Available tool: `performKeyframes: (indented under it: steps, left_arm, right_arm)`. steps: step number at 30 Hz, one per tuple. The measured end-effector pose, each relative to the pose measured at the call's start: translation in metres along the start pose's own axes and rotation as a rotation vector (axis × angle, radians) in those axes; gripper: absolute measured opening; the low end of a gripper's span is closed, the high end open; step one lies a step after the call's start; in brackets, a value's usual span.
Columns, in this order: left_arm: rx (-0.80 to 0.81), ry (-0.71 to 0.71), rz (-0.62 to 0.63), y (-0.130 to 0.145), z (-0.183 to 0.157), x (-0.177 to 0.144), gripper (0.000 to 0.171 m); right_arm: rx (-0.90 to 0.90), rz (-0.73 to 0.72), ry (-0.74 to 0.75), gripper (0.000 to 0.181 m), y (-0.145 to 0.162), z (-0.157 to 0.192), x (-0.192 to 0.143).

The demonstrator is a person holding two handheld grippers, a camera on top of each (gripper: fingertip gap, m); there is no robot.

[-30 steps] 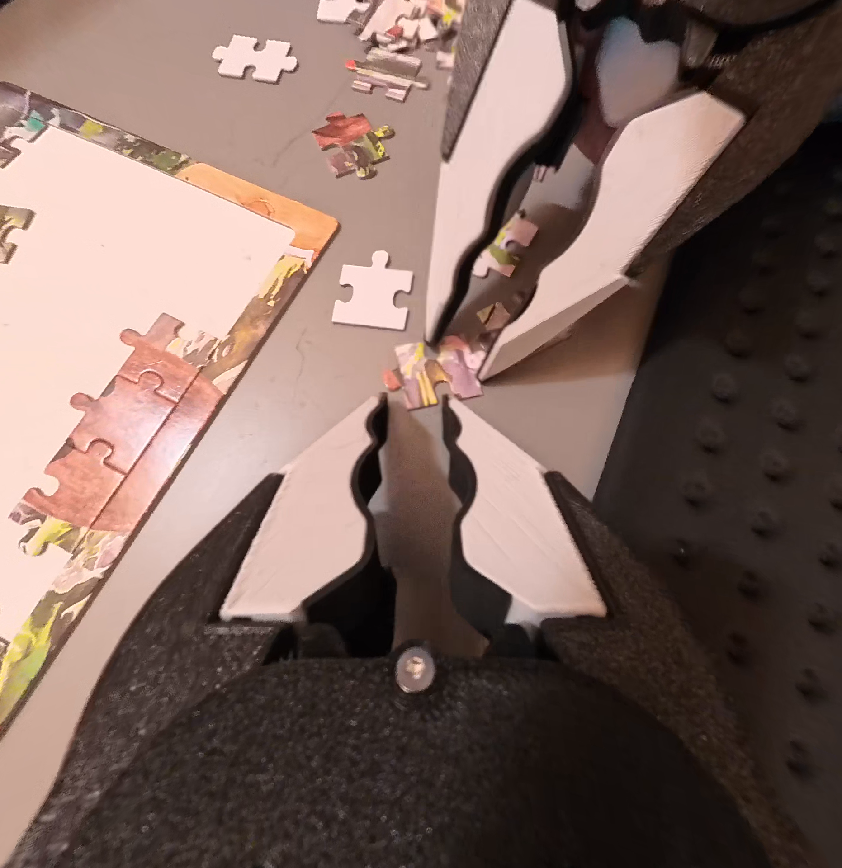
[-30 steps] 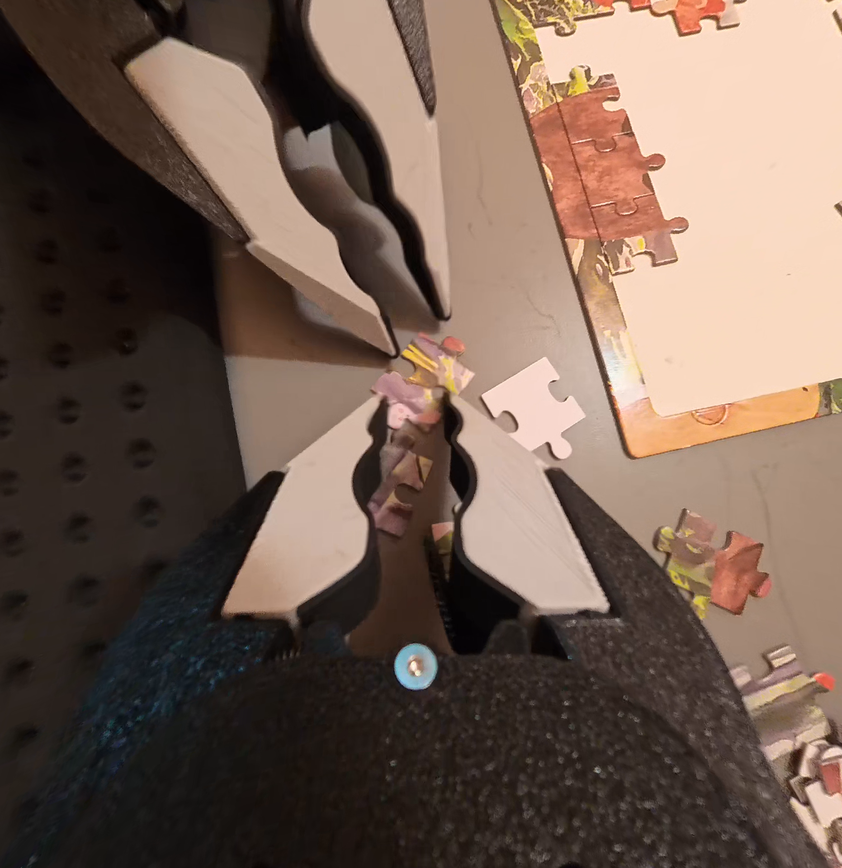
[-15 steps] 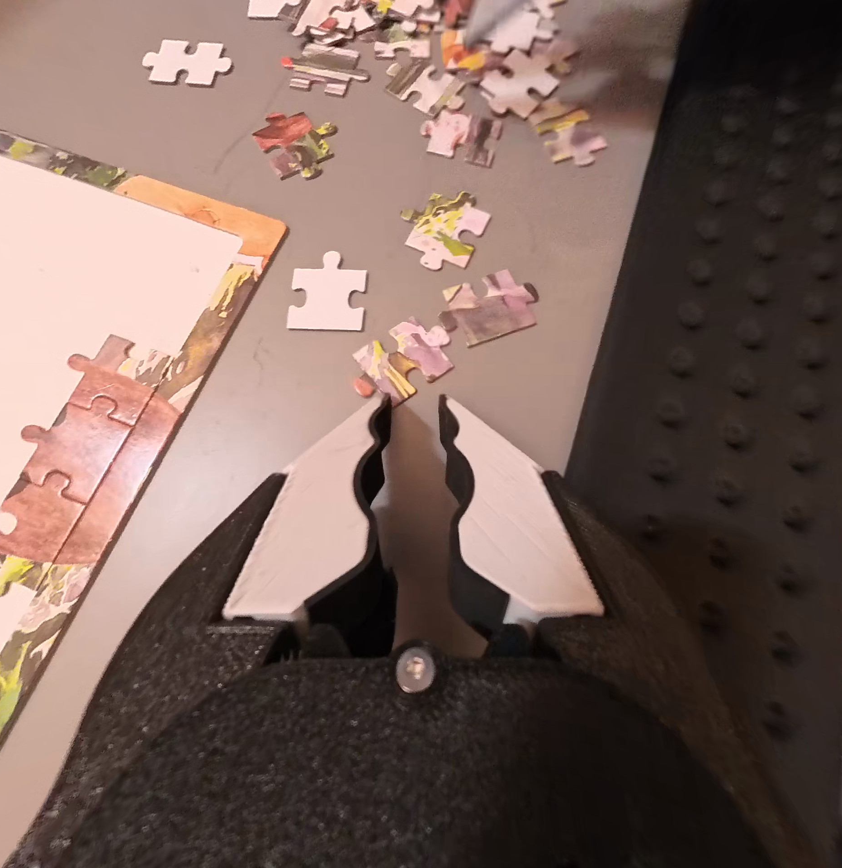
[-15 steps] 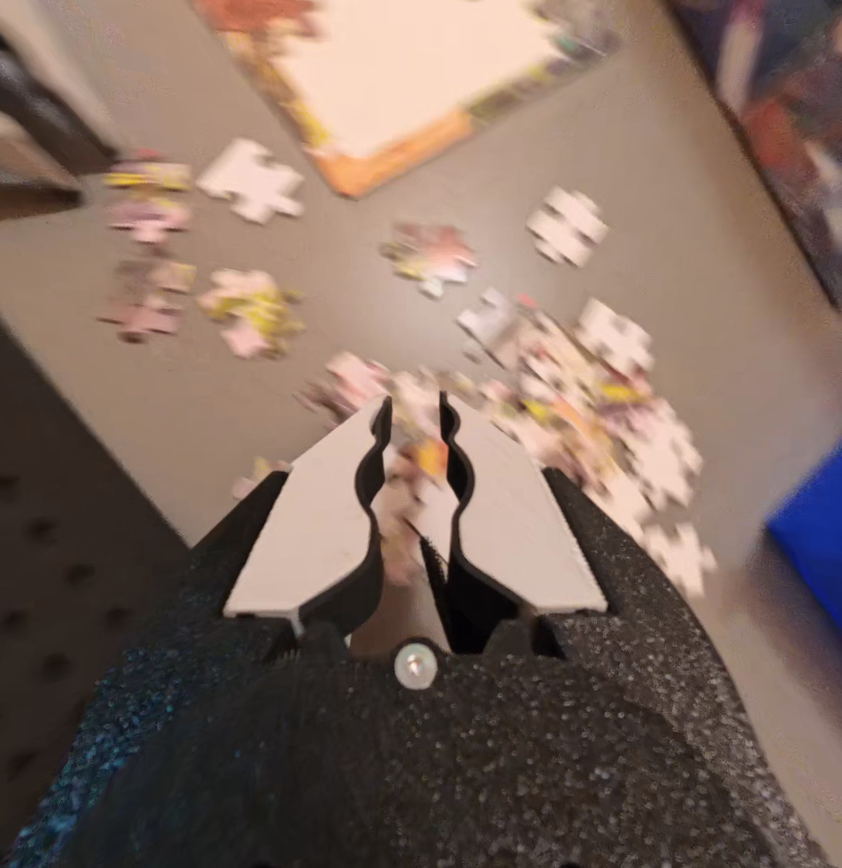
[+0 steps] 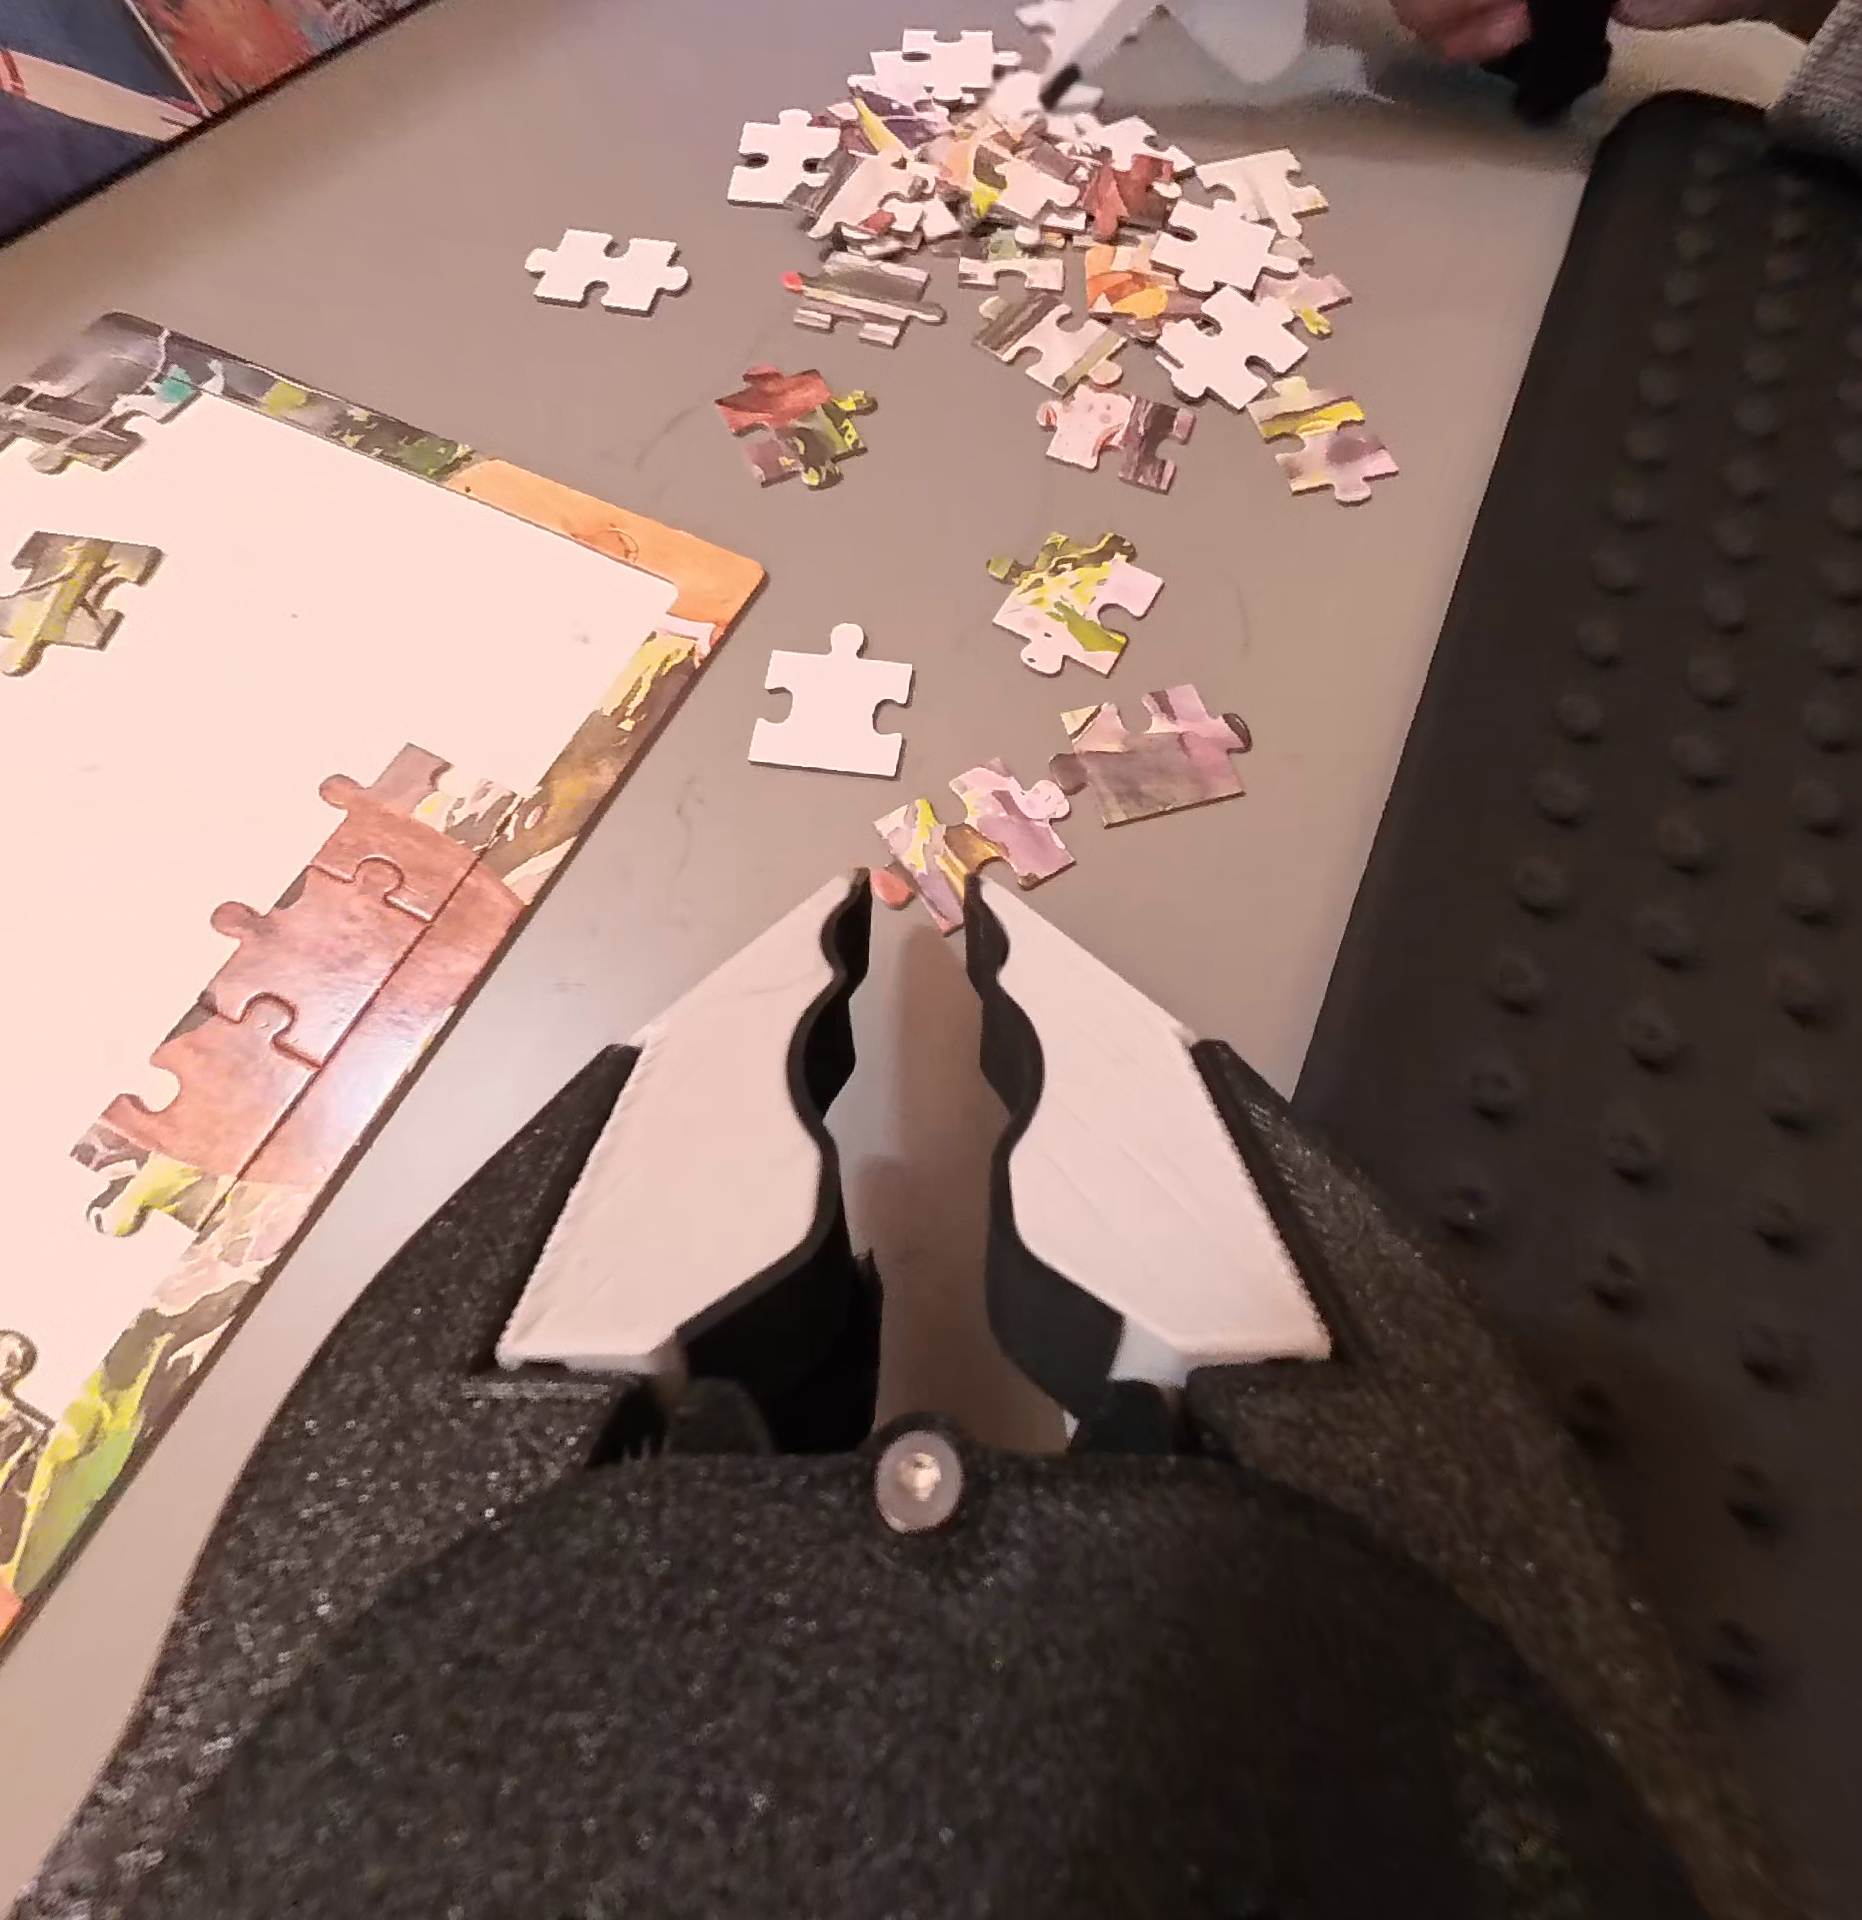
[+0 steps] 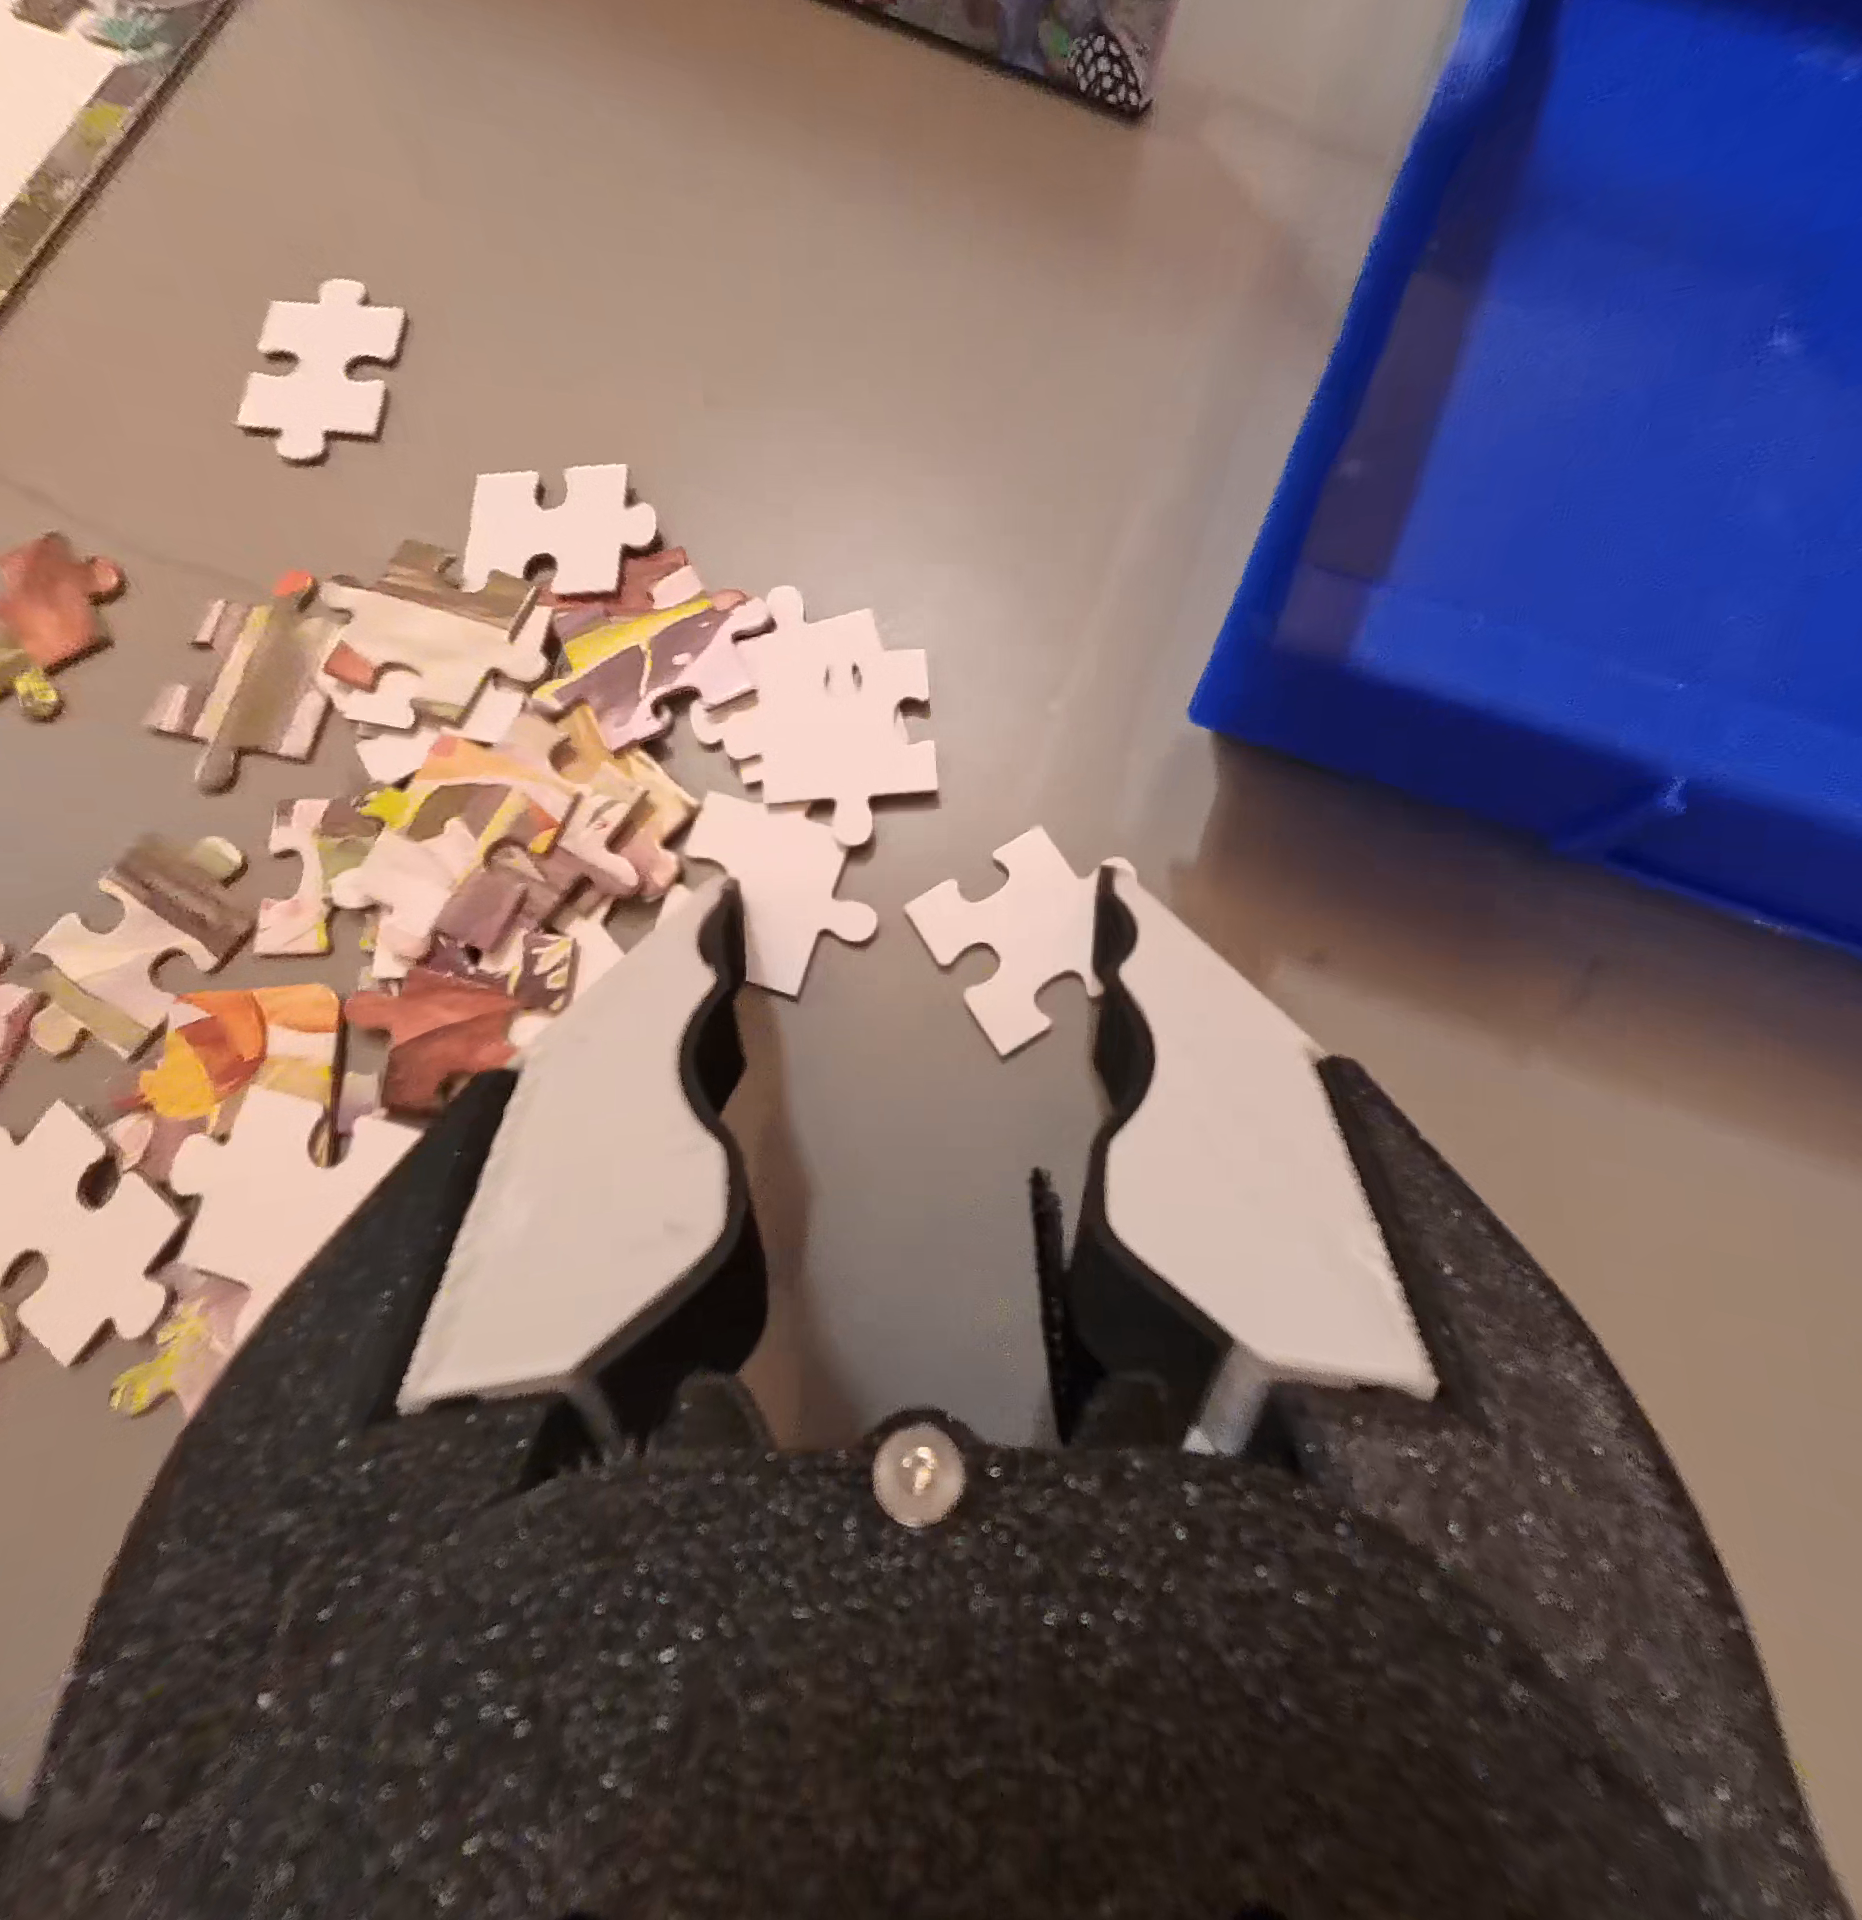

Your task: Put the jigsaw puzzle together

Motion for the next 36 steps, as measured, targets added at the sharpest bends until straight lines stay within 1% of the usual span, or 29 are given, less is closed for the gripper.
performKeyframes:
  steps: [3,6,9,11,12,13,14,15,17,19,21,23,26,29,30,31,36]
  left_arm:
    - [0.019,-0.002,0.017,0.002,-0.002,0.002,0.017]
    - [0.024,-0.004,0.014,0.002,-0.002,0.001,0.017]
    - [0.023,-0.008,0.009,0.001,-0.001,0.001,0.017]
    - [0.025,-0.009,0.009,0.001,-0.002,0.001,0.017]
    - [0.026,-0.01,0.009,0.001,-0.002,0.001,0.017]
    - [0.026,-0.011,0.009,0.001,-0.001,0.001,0.017]
    - [0.026,-0.012,0.008,0.001,-0.001,0.001,0.017]
    - [0.024,-0.011,0.008,0.001,-0.001,0.001,0.017]
    - [0.021,-0.01,0.008,0.001,-0.001,0.001,0.017]
    - [0.022,-0.009,0.007,0.001,-0.001,0.001,0.017]
    - [0.024,-0.008,0.011,0.002,-0.002,0.001,0.017]
    - [0.025,-0.007,0.018,0.003,-0.002,0.002,0.017]
    - [0.027,-0.009,0.016,0.002,-0.002,0.002,0.017]
    - [0.026,-0.009,0.018,0.003,-0.001,0.002,0.017]
    - [0.027,-0.009,0.019,0.003,-0.001,0.002,0.017]
    - [0.028,-0.009,0.02,0.003,-0.002,0.002,0.017]
    - [0.03,-0.01,0.021,0.003,-0.001,0.002,0.017]
  right_arm:
    - [0.017,-0.014,0.02,0.072,0.001,-0.006,0.0]
    - [0.016,-0.019,0.011,0.072,0.005,-0.002,-0.004]
    - [-0.033,0.02,-0.036,0.041,0.012,0.01,-0.015]
    - [-0.043,0.028,-0.054,0.041,0.017,0.015,-0.02]
    - [-0.046,0.032,-0.067,0.035,0.018,0.018,-0.022]
    - [-0.045,0.035,-0.083,0.022,0.019,0.019,-0.025]
    - [-0.037,0.025,-0.089,0.021,0.018,0.018,-0.029]
    - [-0.03,0.01,-0.085,0.024,0.016,0.015,-0.034]
    - [-0.015,0.005,-0.08,0.039,0.017,0.005,-0.045]
    - [-0.043,0.057,-0.127,0.053,0.031,0.006,-0.051]
    - [-0.086,0.084,-0.097,0.055,0.04,0.001,-0.049]
    - [-0.068,0.086,-0.125,0.059,0.041,0.007,-0.045]
    - [-0.074,0.078,-0.102,0.056,0.034,0.008,-0.038]
    - [-0.087,0.07,-0.102,0.057,0.031,0.011,-0.033]
    - [-0.096,0.071,-0.101,0.053,0.031,0.011,-0.033]
    - [-0.105,0.072,-0.101,0.033,0.031,0.011,-0.033]
    - [-0.113,0.075,-0.096,0.031,0.032,0.01,-0.035]
Point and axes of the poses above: each gripper's, where its closed fingertips meet, x out along the fingers, y out of its underside, z = x × y across the jaws, the point moved 2 cm from there along -x, back along the fingers, and after that the axes turned 2 degrees about -z, right-handed, at the moved point
